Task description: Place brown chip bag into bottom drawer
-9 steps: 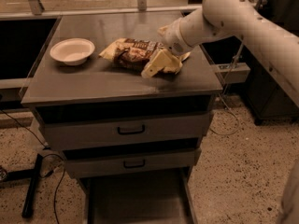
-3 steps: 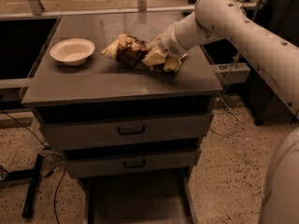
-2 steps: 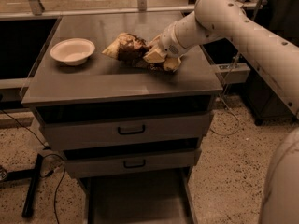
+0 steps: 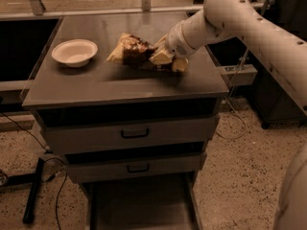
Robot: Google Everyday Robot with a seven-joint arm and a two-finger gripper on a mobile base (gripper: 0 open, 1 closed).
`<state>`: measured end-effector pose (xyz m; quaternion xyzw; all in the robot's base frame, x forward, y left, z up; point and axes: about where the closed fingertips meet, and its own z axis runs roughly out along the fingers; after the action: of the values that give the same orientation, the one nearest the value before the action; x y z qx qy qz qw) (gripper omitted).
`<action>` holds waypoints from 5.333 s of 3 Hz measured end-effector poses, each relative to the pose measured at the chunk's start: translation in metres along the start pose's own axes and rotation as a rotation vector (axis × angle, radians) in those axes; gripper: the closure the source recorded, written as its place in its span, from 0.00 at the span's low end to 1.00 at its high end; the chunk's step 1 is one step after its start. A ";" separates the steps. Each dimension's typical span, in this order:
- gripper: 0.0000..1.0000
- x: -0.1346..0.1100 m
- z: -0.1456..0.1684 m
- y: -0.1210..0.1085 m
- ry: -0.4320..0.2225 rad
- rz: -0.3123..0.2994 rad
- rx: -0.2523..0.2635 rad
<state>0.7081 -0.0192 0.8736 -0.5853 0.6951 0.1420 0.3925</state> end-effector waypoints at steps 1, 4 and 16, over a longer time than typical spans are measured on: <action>1.00 -0.008 -0.024 0.016 0.003 -0.033 -0.007; 1.00 -0.001 -0.128 0.090 0.031 -0.131 0.091; 1.00 0.230 0.018 0.280 0.125 -0.013 0.083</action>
Offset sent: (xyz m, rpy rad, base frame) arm -0.0927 -0.0373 0.0699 -0.0690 -0.1116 0.0385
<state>0.4544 -0.0920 0.6251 -0.5810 0.7196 0.0738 0.3732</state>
